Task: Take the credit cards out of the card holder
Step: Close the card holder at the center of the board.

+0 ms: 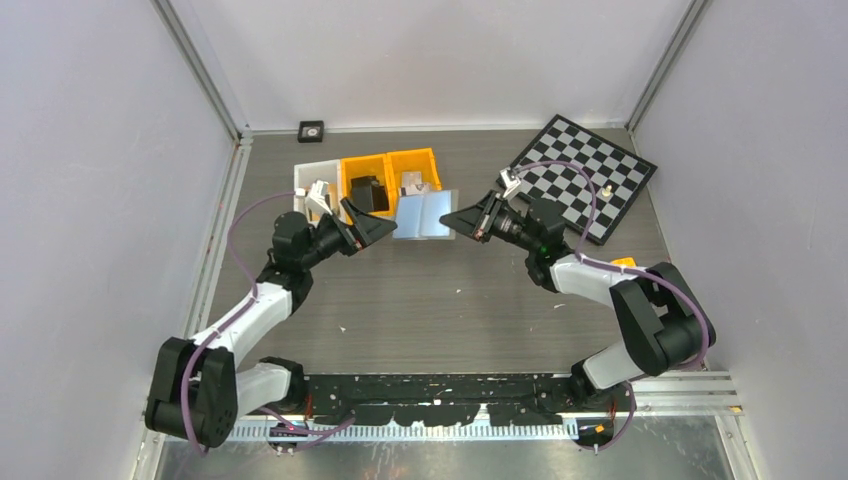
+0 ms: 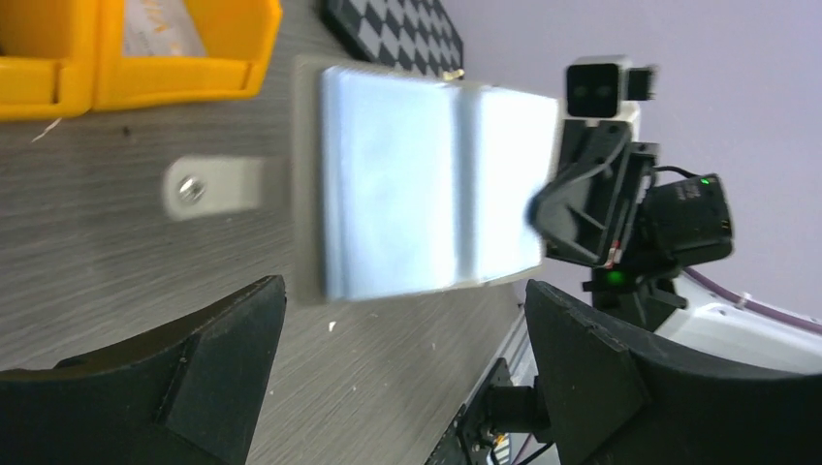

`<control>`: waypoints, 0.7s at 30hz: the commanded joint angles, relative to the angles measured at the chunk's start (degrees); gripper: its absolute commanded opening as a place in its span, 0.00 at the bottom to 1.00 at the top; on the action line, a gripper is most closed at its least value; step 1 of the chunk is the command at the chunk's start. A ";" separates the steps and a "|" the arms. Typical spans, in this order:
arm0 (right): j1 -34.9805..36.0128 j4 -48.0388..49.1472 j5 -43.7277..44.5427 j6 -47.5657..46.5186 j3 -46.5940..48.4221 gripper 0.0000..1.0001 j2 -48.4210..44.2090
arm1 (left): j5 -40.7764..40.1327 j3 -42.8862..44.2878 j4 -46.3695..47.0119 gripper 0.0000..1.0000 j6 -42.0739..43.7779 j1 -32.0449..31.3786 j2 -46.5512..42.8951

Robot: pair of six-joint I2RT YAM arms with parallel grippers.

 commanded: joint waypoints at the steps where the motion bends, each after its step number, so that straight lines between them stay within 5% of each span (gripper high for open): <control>1: 1.51 6.11 -2.13 1.62 2.52 0.00 1.46 | 4.51 -1.02 15.54 0.95 -5.14 0.31 2.26; 6: 1.75 6.76 -2.15 1.90 2.13 0.00 0.77 | 7.36 -1.56 21.73 0.89 -9.91 0.31 7.54; 21: 1.78 2.47 -0.89 -0.86 1.95 0.01 -2.59 | 5.86 -0.26 8.92 0.88 -6.24 0.31 5.93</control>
